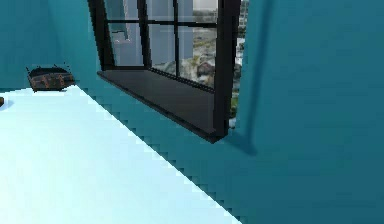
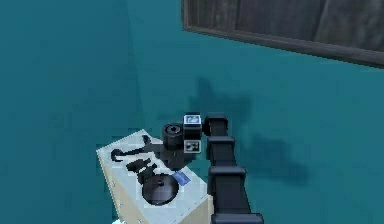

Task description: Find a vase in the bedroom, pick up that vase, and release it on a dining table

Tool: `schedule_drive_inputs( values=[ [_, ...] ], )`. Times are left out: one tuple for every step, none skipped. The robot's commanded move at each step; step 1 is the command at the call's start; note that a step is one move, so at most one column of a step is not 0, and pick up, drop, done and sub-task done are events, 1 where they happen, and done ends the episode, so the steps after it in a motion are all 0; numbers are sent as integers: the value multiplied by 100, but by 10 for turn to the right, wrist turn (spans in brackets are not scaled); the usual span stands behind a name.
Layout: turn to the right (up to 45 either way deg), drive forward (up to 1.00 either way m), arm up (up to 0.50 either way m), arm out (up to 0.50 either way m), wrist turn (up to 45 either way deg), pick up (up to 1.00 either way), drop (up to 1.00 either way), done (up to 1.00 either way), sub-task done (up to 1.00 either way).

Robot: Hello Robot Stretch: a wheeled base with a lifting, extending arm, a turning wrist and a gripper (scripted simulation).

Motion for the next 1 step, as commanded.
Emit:
schedule_drive_inputs(
  values=[
    [0,0,0,0,210,0,0,0,0]
  ],
)
